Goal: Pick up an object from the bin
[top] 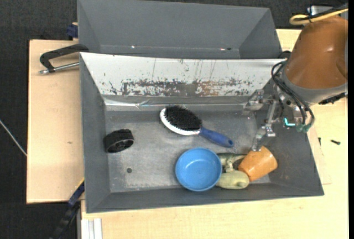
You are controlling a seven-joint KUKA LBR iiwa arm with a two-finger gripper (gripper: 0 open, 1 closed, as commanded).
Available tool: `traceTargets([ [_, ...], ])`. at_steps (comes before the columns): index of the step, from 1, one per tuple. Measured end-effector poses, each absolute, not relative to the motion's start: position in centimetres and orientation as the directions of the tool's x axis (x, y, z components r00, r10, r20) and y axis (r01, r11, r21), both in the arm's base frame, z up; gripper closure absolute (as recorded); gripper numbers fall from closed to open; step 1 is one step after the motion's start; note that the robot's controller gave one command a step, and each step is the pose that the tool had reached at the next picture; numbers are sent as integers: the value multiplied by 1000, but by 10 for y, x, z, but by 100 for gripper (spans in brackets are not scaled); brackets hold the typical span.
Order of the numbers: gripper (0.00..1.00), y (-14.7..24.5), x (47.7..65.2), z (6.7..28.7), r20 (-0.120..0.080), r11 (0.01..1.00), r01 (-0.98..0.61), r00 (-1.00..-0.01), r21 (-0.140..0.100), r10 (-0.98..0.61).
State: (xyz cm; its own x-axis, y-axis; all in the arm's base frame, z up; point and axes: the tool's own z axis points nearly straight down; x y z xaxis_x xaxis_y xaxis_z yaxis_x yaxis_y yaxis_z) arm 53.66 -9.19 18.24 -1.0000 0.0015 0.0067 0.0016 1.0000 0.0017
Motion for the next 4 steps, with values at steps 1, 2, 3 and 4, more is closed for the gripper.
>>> traceTargets([
  [1, 0, -129, 507, 108, -10, 986, -167, -986, -2, -167],
  [2, 0, -117, 494, 131, -7, 929, -370, -929, -3, -370],
  [3, 0, -121, 493, 110, 0, 853, -522, -853, 2, -522],
  [4, 0, -122, 492, 72, -2, 774, -633, -774, -2, -633],
])
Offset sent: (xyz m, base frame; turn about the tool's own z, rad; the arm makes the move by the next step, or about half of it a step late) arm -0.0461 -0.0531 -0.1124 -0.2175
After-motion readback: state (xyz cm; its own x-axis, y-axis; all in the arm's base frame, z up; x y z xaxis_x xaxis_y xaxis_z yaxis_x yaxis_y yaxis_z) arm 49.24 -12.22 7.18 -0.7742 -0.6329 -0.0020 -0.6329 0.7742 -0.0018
